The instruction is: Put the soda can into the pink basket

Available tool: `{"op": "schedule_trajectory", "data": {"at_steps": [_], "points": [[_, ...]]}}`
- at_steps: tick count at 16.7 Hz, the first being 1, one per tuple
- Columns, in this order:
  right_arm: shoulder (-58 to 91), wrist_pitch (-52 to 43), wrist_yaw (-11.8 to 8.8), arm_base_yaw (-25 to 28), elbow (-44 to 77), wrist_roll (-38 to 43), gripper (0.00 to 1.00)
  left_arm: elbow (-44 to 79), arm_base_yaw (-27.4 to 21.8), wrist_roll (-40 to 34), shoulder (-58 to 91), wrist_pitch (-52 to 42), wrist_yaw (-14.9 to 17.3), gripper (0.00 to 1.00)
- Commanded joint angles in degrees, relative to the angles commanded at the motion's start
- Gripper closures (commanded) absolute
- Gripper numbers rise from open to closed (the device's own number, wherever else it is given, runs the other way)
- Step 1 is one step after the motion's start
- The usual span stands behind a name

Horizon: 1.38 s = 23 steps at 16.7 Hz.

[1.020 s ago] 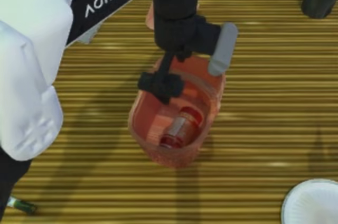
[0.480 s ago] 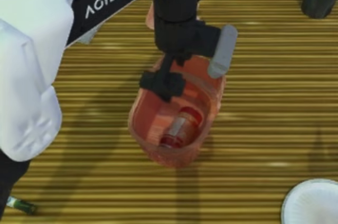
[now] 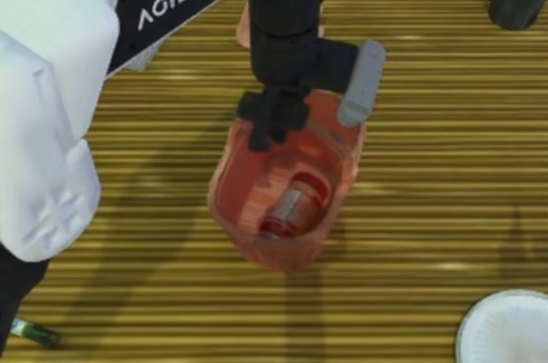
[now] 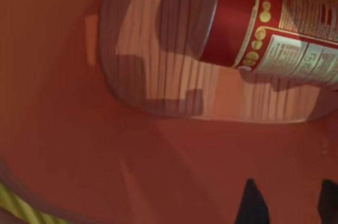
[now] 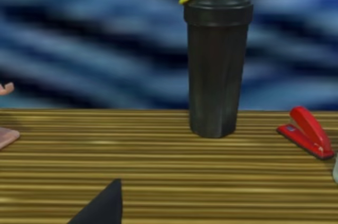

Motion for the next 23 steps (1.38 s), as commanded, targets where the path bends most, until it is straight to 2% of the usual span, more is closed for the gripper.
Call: {"op": "schedule_trajectory", "data": {"at_steps": [1,2,23], "points": [[0.0,0.0,0.0,0.0,0.0,0.0,0.0,0.0,0.0,0.0,0.0,0.0,0.0,0.98],[0.0,0.0,0.0,0.0,0.0,0.0,0.0,0.0,0.0,0.0,0.0,0.0,0.0,1.0],[0.0,0.0,0.0,0.0,0.0,0.0,0.0,0.0,0.0,0.0,0.0,0.0,0.0,1.0]]}}
